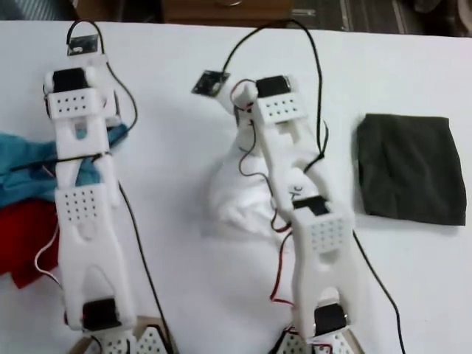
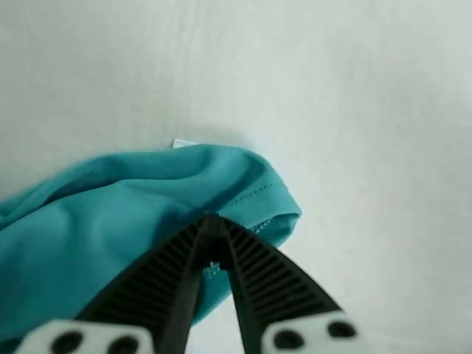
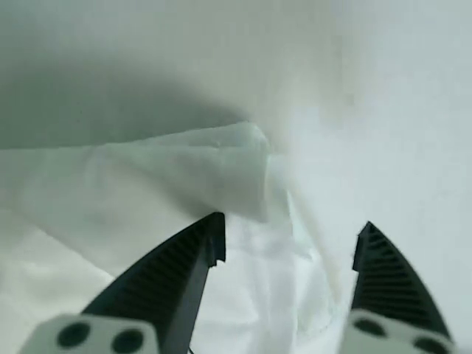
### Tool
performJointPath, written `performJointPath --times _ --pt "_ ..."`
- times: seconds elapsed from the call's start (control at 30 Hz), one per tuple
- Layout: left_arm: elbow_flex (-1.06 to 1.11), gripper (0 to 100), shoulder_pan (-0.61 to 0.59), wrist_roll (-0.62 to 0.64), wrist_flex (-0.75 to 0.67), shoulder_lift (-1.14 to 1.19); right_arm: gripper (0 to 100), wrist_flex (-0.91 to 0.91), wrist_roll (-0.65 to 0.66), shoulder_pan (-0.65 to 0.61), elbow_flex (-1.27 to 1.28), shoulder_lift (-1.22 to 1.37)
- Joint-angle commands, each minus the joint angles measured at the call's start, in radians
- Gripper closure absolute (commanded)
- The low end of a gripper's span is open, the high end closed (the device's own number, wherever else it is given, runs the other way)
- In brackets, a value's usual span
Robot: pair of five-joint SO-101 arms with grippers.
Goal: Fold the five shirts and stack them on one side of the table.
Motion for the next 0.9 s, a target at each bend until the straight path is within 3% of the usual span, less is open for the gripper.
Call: performJointPath --times 0.0,0.23,0.43,0.7,0.87 --pt "-0.036 98 -0.005 -0.005 0.008 -0.008 69.2 0.065 0.029 -0.012 -0.140 0.041" --pt "-0.036 98 -0.005 -0.003 0.008 -0.008 73.6 0.074 0.066 -0.059 -0.261 0.119" --pt "-0.036 98 -0.005 -0.003 0.008 -0.008 98.7 0.077 0.117 -0.061 -0.269 0.134" --pt "-0.036 98 -0.005 -0.003 0.006 -0.008 97.8 0.116 0.115 -0.035 -0.250 -0.001" --pt "-0.036 98 -0.006 -0.003 0.006 -0.008 97.8 0.119 0.115 -0.030 -0.052 -0.179"
